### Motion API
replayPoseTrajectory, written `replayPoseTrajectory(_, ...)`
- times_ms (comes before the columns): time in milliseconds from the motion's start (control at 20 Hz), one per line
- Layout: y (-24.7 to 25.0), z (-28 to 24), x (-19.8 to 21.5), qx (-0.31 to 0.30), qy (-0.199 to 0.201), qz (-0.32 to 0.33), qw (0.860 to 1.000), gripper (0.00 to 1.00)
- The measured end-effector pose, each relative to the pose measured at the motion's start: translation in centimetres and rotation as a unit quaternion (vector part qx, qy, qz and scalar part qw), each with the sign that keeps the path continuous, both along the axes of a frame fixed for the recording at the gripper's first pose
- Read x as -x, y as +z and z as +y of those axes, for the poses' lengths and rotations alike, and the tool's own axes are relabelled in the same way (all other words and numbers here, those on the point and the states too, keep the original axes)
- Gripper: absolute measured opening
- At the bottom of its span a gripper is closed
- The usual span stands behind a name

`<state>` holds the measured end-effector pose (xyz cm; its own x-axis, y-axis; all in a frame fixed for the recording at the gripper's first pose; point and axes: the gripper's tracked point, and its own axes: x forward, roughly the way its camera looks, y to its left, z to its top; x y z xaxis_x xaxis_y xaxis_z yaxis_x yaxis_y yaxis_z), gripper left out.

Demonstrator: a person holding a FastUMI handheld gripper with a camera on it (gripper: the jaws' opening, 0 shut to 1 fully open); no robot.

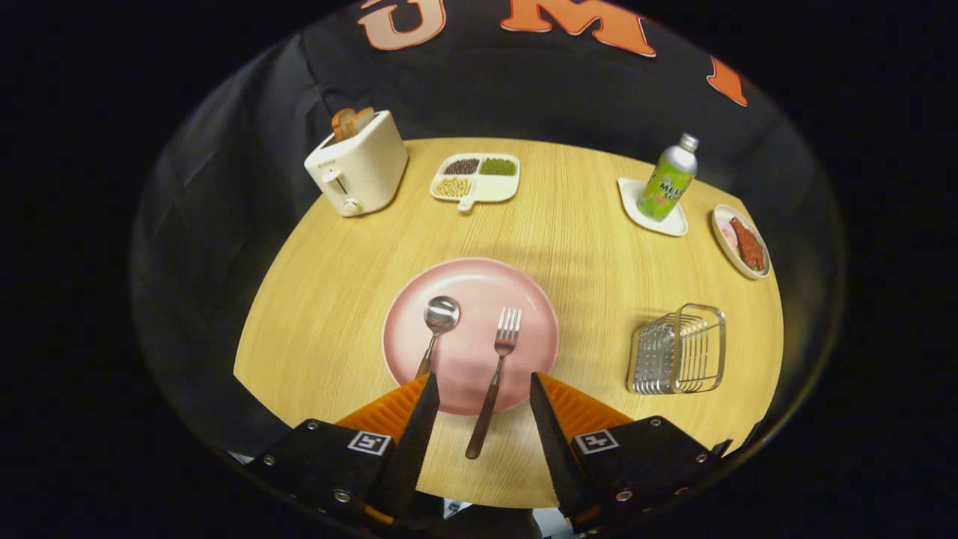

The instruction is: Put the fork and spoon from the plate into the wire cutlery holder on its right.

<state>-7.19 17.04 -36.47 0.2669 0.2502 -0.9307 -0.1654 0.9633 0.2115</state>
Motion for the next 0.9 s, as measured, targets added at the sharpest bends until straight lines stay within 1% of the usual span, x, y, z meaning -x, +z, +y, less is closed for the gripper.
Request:
replayPoseTrajectory(100, -1.8, 0.2, 0.4, 0.010, 0.003, 0.025, 1.000, 0.69)
replayPoseTrajectory(250, -4.5, 0.4, 1.1, 0.029, 0.004, 0.065, 0.997, 0.65)
replayPoseTrajectory(300, -5.1, 0.6, 1.3, 0.028, 0.002, 0.080, 0.996, 0.61)
replayPoseTrajectory(450, -7.0, 1.0, 2.2, 0.028, -0.001, 0.110, 0.994, 0.53)
replayPoseTrajectory(500, -7.4, 1.0, 2.3, 0.031, 0.003, 0.115, 0.993, 0.47)
replayPoseTrajectory(550, -7.7, 1.2, 2.3, 0.032, 0.003, 0.117, 0.993, 0.45)
replayPoseTrajectory(750, -8.4, 1.2, 2.3, 0.049, -0.003, 0.124, 0.991, 0.27)
replayPoseTrajectory(800, -8.4, 1.1, 2.0, 0.052, -0.005, 0.117, 0.992, 0.18)
replayPoseTrajectory(850, -8.4, 1.1, 1.3, 0.051, -0.011, 0.105, 0.993, 0.15)
replayPoseTrajectory(900, -8.7, 1.1, 1.1, 0.054, -0.016, 0.098, 0.994, 0.08)
